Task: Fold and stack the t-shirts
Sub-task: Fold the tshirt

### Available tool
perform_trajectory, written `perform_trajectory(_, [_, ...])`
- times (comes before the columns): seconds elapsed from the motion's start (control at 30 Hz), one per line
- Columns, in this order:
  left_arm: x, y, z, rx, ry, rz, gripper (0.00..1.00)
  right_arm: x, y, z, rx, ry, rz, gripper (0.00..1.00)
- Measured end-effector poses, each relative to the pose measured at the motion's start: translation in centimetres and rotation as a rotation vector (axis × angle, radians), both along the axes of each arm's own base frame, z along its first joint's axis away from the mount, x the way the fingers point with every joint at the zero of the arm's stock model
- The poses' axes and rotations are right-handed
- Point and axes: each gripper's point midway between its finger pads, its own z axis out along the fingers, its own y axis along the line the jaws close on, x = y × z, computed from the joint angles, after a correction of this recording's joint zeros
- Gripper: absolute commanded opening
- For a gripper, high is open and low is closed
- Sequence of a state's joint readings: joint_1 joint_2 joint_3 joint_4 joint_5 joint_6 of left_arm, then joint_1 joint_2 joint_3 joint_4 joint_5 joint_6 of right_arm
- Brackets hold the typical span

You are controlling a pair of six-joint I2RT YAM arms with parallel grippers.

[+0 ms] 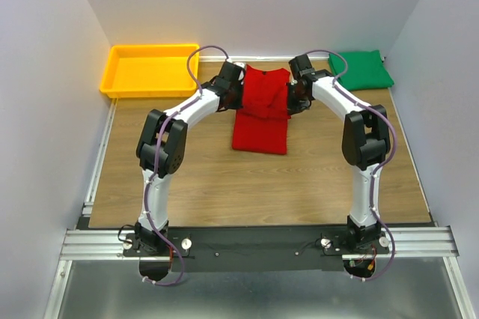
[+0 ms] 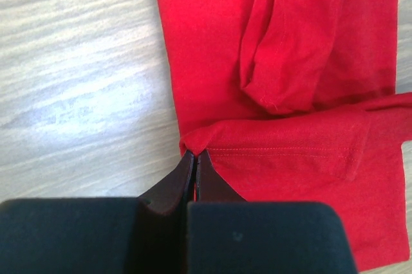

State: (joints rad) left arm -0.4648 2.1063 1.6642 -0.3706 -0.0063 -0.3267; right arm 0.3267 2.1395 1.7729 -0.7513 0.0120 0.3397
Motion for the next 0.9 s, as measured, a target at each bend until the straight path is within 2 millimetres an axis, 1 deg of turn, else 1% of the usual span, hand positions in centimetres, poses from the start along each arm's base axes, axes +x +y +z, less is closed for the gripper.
perform_trajectory(0.1, [0.3, -0.1, -0.3, -0.001, -0.009, -0.004, 0.0, 0.0, -0.1, -0.1, -0.003, -0.002, -0.003, 0.01])
perform_trajectory(0.2, [0.6, -0.2, -1.1, 0.002, -0.01, -0.006, 0.03, 0.1, -0.2, -0.3, -0.003, -0.002, -0.007, 0.01])
perform_trajectory(0.23, [0.6, -0.2, -1.4, 0.003, -0.009, -0.007, 0.05, 0.1, -0.2, -0.3, -0.003, -0.004, -0.008, 0.04])
perform_trajectory(0.27, [0.6, -0.2, -1.7, 0.004, -0.008, -0.007, 0.09, 0.2, -0.2, -0.4, -0.002, -0.005, -0.009, 0.06])
perform_trajectory(0.3, [0.5, -0.2, -1.9, 0.005, -0.006, -0.006, 0.12, 0.3, -0.1, -0.4, 0.001, -0.008, -0.012, 0.09])
perform_trajectory(0.33, [0.4, -0.1, -2.1, 0.006, -0.003, -0.006, 0.14, 0.3, -0.1, -0.4, 0.001, -0.009, -0.012, 0.14])
perform_trajectory(0.37, [0.4, -0.1, -2.2, 0.006, -0.004, -0.005, 0.2, 0.4, -0.1, -0.5, 0.002, -0.009, -0.015, 0.2])
perform_trajectory(0.4, [0.4, -0.1, -2.2, 0.006, -0.004, -0.004, 0.22, 0.4, -0.2, -0.6, 0.002, -0.008, -0.016, 0.23])
perform_trajectory(0.43, [0.5, -0.1, -2.2, 0.008, -0.006, -0.002, 0.29, 0.5, -0.2, -0.7, 0.002, -0.008, -0.018, 0.28])
perform_trajectory(0.53, [0.6, 0.7, -2.0, 0.024, -0.016, 0.034, 0.45, 0.6, -0.4, -0.7, 0.004, -0.009, -0.024, 0.31])
perform_trajectory(0.6, [0.6, 1.2, -1.5, 0.027, -0.031, 0.055, 0.46, 0.6, -0.4, -0.6, 0.009, -0.015, -0.03, 0.32])
perform_trajectory(0.67, [-0.2, 2.2, -0.4, 0.034, -0.046, 0.085, 0.46, 0.2, -0.4, -0.5, 0.012, -0.022, -0.032, 0.33])
perform_trajectory(0.7, [-0.7, 2.7, 0.5, 0.033, -0.057, 0.099, 0.45, 0.0, -0.4, -0.4, 0.013, -0.026, -0.033, 0.33])
perform_trajectory(0.73, [-1.2, 3.1, 1.6, 0.027, -0.072, 0.115, 0.39, -0.8, -0.3, 0.0, 0.012, -0.034, -0.03, 0.33])
perform_trajectory(0.77, [-1.5, 3.2, 2.4, 0.018, -0.084, 0.125, 0.35, -1.3, -0.1, 0.3, 0.014, -0.041, -0.024, 0.33])
perform_trajectory(0.8, [-1.9, 3.2, 3.5, -0.001, -0.101, 0.133, 0.32, -2.0, 0.7, 0.9, 0.019, -0.067, -0.007, 0.3])
perform_trajectory(0.83, [-2.5, 3.2, 4.6, -0.017, -0.121, 0.139, 0.26, -2.5, 1.3, 1.3, 0.024, -0.083, 0.01, 0.24])
perform_trajectory(0.87, [-3.5, 2.9, 5.6, -0.038, -0.137, 0.138, 0.25, -3.2, 2.2, 1.6, 0.03, -0.098, 0.028, 0.22])
perform_trajectory(0.9, [-4.4, 2.3, 6.2, -0.057, -0.144, 0.131, 0.23, -3.9, 3.7, 2.0, 0.042, -0.119, 0.059, 0.18])
